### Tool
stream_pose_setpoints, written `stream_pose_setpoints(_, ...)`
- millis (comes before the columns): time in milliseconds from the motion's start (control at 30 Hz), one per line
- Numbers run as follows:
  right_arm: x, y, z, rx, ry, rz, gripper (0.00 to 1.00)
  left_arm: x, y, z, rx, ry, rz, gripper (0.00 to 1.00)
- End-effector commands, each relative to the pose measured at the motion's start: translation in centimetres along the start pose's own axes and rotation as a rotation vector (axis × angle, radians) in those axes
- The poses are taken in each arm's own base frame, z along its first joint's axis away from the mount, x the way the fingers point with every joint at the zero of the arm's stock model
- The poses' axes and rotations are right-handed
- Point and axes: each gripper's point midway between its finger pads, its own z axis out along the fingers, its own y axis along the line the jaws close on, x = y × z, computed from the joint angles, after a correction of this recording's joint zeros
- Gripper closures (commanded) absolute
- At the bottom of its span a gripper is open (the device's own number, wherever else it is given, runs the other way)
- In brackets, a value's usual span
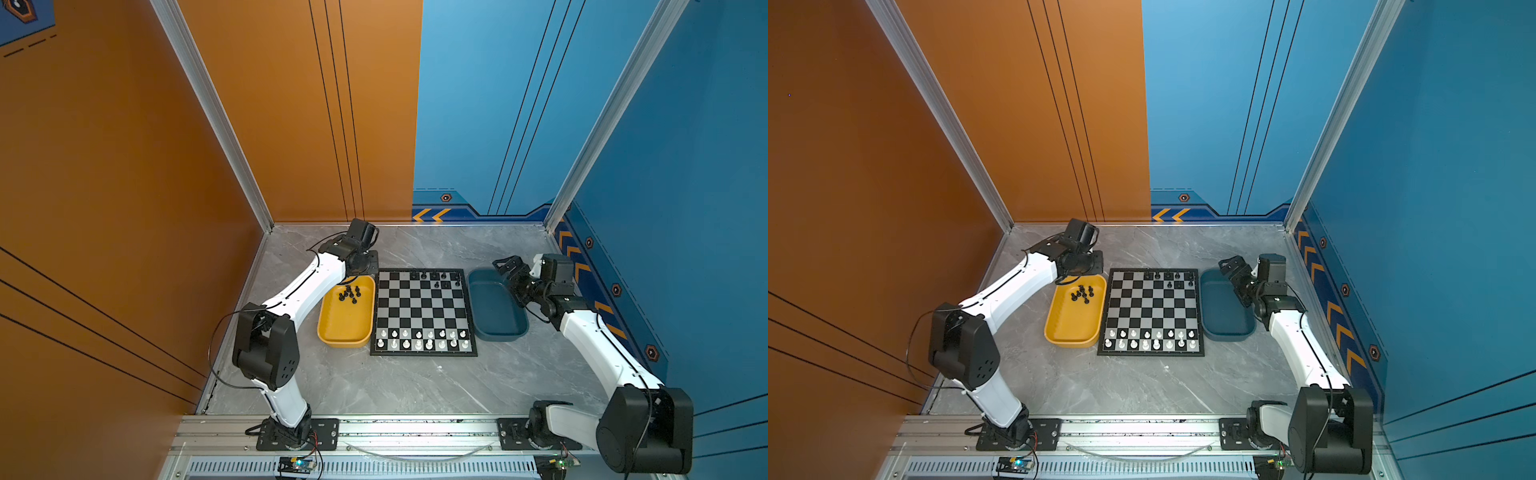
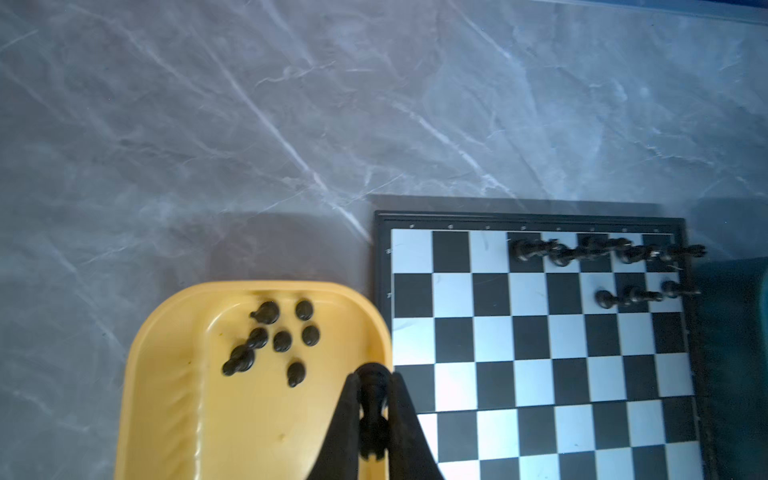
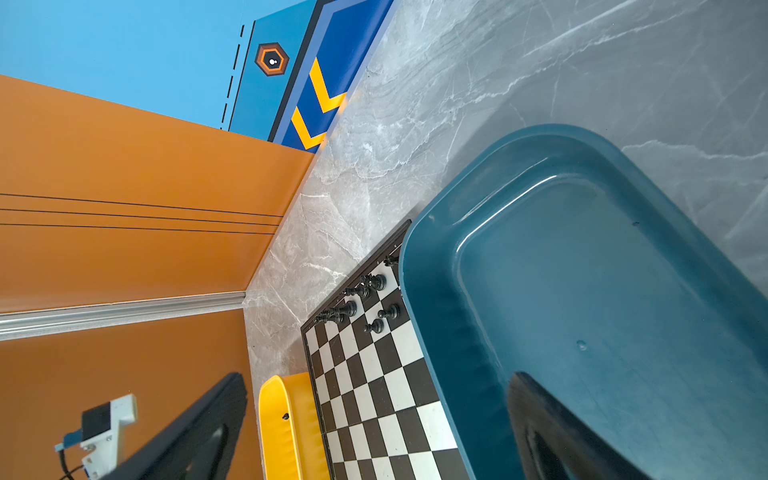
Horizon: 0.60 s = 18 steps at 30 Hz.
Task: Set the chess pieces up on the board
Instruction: 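Lift the black pawn and carry it to the board's far corner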
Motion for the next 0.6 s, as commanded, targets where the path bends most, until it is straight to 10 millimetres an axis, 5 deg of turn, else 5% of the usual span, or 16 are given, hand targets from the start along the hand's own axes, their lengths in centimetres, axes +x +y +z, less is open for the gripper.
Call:
stream_pose_setpoints(0,-0.3,0.6,-0.1,-0.008,0.006,-0.019,0.0,0.8,-2.0,1.7,0.034,0.064,0.044,0.95)
stream_pose_setpoints(267,-0.5,0.3,-0.3,-0.005,0.0,-0.014,0.0,0.8,-4.6,5.5,0.046,0.12,0.101,0.95)
stream_pose_setpoints(567,-0.7,0.0,-0.1,0.002,0.003,-0.008,0.0,1.7,-4.3,8.9,-0.012,0.179,0.131,0.96)
